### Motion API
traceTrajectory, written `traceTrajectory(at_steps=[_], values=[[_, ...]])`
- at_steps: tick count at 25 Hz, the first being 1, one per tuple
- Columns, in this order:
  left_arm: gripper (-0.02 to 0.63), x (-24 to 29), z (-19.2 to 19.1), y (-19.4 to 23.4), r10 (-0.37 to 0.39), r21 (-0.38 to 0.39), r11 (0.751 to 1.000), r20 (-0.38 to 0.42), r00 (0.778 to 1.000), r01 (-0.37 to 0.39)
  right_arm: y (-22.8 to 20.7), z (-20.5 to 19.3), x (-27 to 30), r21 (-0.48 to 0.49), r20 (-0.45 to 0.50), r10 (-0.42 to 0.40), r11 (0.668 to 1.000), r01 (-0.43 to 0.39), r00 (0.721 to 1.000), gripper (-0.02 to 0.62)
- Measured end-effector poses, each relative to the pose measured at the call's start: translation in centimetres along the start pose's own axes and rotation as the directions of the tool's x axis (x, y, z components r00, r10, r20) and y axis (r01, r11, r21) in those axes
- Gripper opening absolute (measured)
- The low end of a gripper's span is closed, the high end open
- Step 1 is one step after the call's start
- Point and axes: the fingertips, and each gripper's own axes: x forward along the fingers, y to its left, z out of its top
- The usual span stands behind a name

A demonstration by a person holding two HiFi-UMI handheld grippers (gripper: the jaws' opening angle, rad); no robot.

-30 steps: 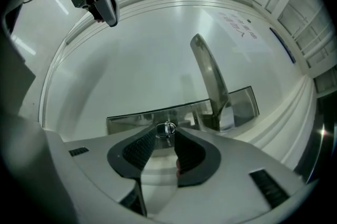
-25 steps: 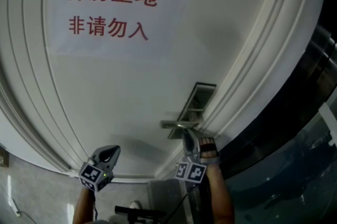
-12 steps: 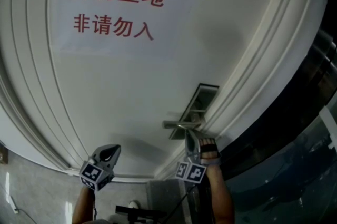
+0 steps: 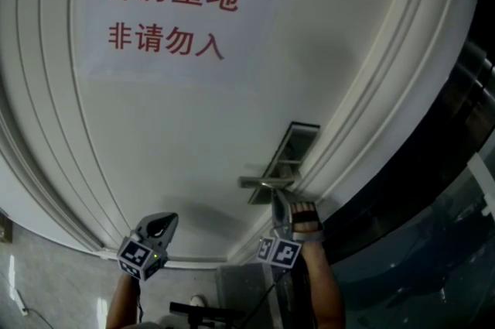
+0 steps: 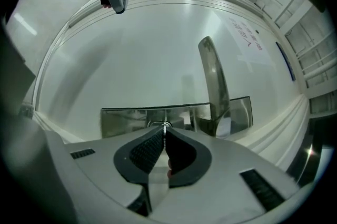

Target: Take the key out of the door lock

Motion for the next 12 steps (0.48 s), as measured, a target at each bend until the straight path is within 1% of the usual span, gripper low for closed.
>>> traceTrajectory(at_steps=[12], values=[[0.009, -0.43, 0.08, -0.15, 0.0, -0.008, 1.0, 0.003, 1.0, 0.0, -0.16, 0.19, -0.04, -0.021, -0.021, 0.007, 1.0, -0.007, 1.0, 0.021]])
